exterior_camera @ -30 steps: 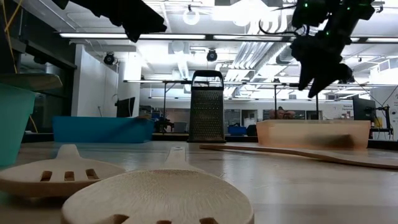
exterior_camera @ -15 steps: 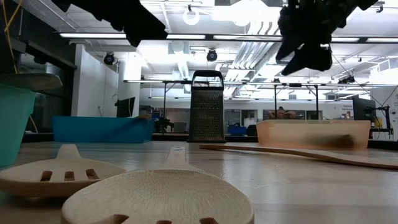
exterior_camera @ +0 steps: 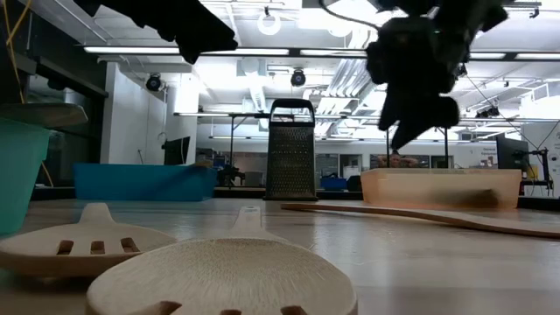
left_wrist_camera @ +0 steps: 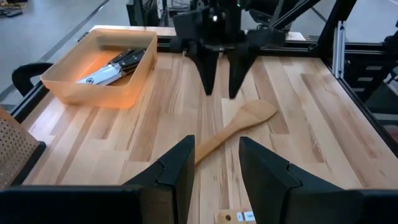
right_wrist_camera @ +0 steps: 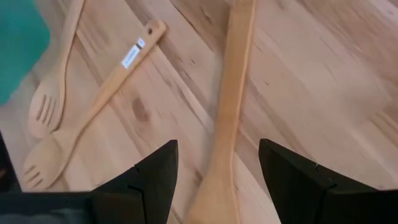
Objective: Pick & Place Kitchen Items
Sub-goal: Put the brown wooden spoon into the blue bin
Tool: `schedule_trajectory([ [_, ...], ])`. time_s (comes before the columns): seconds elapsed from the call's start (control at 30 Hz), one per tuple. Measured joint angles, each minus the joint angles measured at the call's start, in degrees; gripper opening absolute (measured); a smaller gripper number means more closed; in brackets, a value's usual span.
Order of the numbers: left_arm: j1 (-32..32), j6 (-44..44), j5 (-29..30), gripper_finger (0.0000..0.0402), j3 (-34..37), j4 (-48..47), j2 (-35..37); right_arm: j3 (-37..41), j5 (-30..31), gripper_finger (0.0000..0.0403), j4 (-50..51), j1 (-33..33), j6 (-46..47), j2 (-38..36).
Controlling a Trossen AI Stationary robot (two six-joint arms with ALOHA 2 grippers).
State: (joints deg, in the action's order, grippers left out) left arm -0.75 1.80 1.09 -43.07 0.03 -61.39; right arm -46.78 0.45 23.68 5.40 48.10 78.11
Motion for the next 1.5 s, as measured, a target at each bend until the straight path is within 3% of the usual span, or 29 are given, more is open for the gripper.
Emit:
schedule_trajectory([
  [0.13, 0.0, 0.0, 0.0, 0.0123, 0.0, 0.0, 0.0, -5.7, 1.5, 0.0215, 2.3, 1.3, -2.2, 6.1],
  [0.33, 0.0, -0.1, 0.0, 0.0123, 0.0, -0.1, 0.0, -18.3, 5.2, 0.0215, 18.7, 2.8, -1.0, 16.5],
  [0.47, 0.0, -0.1, 0.0, 0.0123, 0.0, -0.2, 0.0, -23.1, 5.0, 0.0215, 23.1, 2.9, 0.3, 21.7],
  [0.97, 0.0, -0.1, 0.0, 0.0123, 0.0, -2.0, 0.0, -24.3, 5.1, 0.0215, 23.0, 2.8, 2.5, 30.9],
  [1.5, 0.0, 0.0, 0.0, 0.0123, 0.0, -3.2, 0.0, -24.5, 2.2, 0.0215, 20.1, 2.8, 2.6, 34.4],
])
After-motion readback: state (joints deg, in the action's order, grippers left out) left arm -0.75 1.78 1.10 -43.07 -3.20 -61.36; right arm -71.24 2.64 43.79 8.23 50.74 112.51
